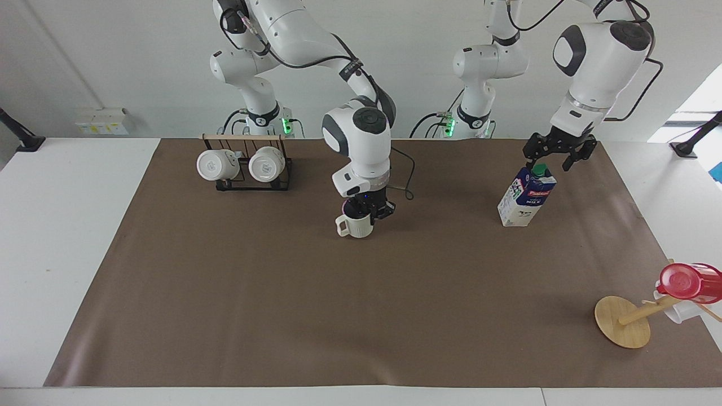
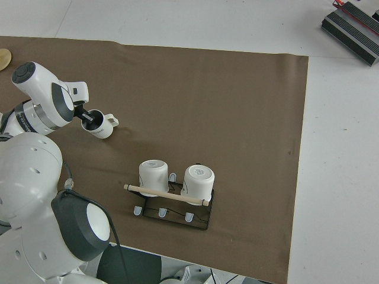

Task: Place cup and milk on table
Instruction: 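Carry the mug toward the table center while the left gripper reaches the carton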

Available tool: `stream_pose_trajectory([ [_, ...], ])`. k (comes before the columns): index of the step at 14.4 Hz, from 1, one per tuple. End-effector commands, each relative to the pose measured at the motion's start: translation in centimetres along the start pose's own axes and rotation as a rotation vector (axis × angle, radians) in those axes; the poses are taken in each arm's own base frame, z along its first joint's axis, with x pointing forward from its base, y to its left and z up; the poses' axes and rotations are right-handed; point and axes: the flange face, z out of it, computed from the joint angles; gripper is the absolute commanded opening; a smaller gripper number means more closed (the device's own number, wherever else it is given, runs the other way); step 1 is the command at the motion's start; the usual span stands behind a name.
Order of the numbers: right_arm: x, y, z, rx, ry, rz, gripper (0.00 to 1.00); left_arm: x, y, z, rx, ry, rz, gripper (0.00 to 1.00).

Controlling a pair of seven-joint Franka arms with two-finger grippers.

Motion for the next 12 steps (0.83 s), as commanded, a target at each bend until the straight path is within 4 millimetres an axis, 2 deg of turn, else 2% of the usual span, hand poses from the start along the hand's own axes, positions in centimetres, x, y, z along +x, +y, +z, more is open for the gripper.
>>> stream_pose_trajectory([
  [1,-0.1,0.4,0.1,-0.017,0.015,0.019,0.00,-2.1,-0.2,0.5,0.023,0.031,0.017,1.00],
  [6,-1.3,0.3,1.0,-0.034,0.006,0.028,0.00,-2.8,0.6,0.9,0.025,0.043,0.034,1.00],
  [12,-1.1,0.3,1.0,-0.029,0.012,0.027,0.00,-2.7,0.6,1.6,0.027,0.064,0.034,1.00],
])
